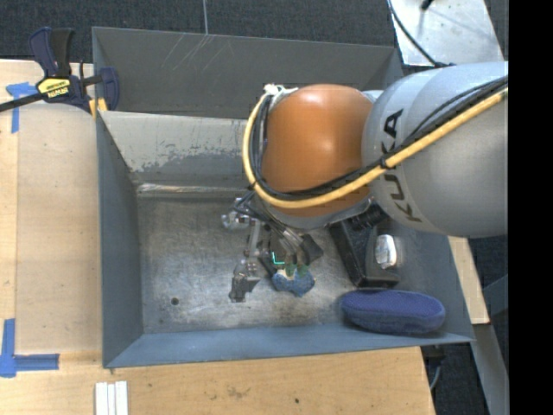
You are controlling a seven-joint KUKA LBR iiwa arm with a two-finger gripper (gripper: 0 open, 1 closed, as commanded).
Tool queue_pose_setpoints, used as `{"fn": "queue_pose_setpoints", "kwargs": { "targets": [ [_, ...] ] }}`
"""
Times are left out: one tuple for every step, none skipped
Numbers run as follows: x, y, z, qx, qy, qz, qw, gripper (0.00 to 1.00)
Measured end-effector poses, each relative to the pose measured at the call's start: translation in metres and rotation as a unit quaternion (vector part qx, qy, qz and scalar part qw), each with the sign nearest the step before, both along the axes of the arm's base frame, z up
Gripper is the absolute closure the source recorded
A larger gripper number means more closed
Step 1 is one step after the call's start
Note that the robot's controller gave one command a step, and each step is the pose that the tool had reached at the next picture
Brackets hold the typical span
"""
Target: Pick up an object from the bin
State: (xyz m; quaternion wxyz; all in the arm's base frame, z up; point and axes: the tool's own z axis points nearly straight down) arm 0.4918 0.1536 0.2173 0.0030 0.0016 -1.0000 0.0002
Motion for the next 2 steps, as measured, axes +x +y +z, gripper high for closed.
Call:
{"fn": "queue_pose_setpoints", "kwargs": {
  "targets": [
    [0.026,-0.107,-0.124,-0.002,-0.0003,0.020,0.9998,0.00],
    [0.050,-0.138,-0.145,0.003,-0.0056,0.042,0.9991,0.00]
  ]
}}
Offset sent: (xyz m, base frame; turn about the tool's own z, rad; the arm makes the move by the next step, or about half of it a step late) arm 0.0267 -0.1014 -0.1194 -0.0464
